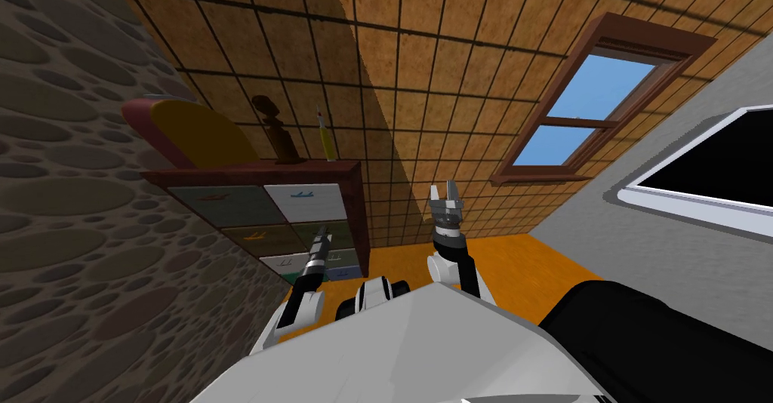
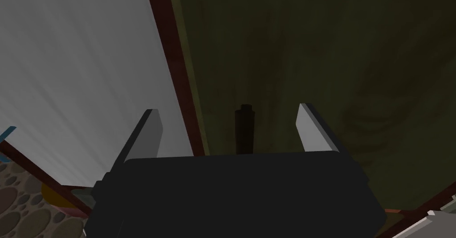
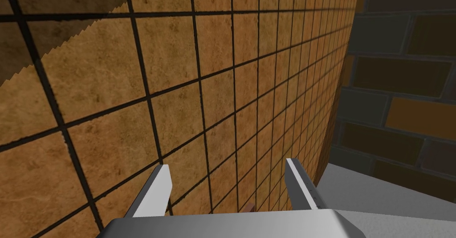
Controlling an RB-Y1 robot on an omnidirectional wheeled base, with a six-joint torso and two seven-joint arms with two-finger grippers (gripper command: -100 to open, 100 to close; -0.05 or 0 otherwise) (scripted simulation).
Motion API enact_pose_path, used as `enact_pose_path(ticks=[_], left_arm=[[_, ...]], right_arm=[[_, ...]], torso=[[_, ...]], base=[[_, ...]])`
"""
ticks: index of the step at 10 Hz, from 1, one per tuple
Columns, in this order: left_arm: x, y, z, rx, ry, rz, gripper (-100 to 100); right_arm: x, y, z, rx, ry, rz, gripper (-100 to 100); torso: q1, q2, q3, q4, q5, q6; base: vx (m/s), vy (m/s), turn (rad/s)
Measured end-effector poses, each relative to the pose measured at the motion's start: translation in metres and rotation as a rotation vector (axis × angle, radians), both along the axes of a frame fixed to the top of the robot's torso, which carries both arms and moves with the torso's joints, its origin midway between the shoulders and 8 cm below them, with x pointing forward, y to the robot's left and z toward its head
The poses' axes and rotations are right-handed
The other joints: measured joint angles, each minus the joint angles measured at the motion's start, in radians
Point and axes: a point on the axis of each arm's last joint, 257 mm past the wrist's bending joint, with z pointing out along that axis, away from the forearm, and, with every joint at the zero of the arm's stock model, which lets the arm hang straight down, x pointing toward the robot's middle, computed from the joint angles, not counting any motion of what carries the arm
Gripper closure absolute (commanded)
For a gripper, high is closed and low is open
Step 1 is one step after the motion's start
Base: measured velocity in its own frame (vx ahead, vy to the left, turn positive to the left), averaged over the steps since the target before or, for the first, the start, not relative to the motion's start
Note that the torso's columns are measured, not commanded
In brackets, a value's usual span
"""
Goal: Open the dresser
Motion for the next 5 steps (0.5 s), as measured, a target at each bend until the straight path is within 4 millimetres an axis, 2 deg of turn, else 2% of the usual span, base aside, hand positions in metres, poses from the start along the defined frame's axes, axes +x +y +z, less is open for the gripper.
enact_pose_path(ticks=[2,5], left_arm=[[-0.002,-0.0006,-0.0022,-0.004,0.008,-0.001,100],[-0.0065,-0.0012,-0.0007,-0.002,0.011,-0.006,100]], right_arm=[[0.0,0.0,0.0,0.0,0.0,0.0,0],[0.0001,0.0,0.0,0.0,0.0,0.0,0]], torso=[[-0.001,0.009,0.005,0.005,-0.002,-0.001],[-0.001,0.009,0.005,0.007,-0.003,-0.002]], base=[[-0.117,0.021,0.006],[-0.19,0.017,0.02]])
